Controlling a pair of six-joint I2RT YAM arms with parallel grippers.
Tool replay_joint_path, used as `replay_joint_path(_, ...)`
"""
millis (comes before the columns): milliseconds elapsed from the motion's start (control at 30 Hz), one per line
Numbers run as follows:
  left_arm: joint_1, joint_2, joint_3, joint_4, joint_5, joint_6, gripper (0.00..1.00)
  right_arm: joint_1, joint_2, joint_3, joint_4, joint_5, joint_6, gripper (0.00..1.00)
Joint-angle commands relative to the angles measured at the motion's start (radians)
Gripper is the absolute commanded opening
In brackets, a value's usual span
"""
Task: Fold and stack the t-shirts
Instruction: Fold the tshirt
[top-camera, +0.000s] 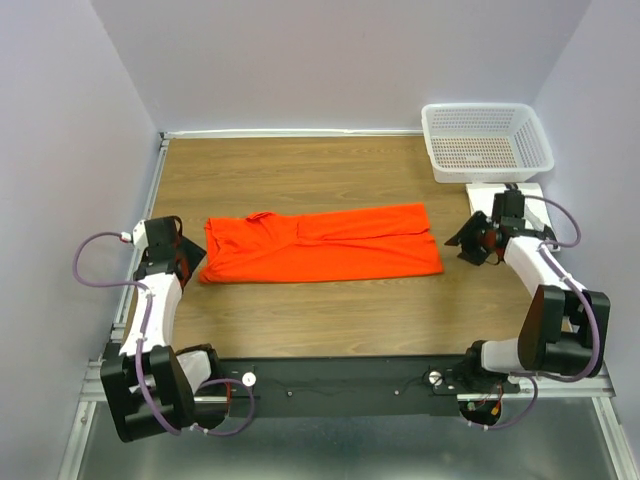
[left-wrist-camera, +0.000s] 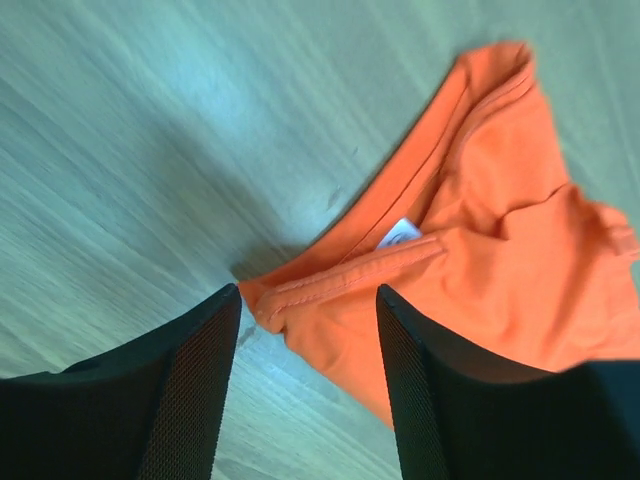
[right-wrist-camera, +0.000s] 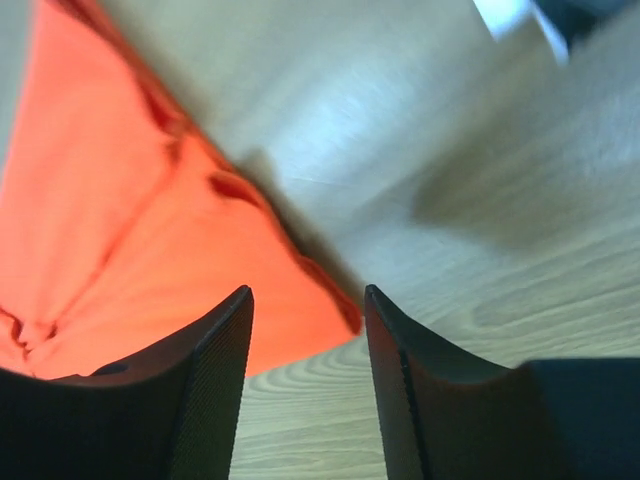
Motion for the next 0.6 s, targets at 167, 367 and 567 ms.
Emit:
replay_joint_path(167,-0.044,-0.06,0.14,-0.037,-0.091,0.118,0.57,0.251,0.037,0.256,0.004,-0.023,-0.192,0.54)
replay_joint_path(367,-0.221,0.005,0.148,0.034,-0.011,0.102,0.48,0.485,0.247,0.395,0.156,-0.198,-0.175,0.49)
replay_joint_path(567,-0.302,0.095,0.102,0.158,0.028,0.13,0.41,0.656,0.526,0.623,0.242,-0.278,-0.156,0.48)
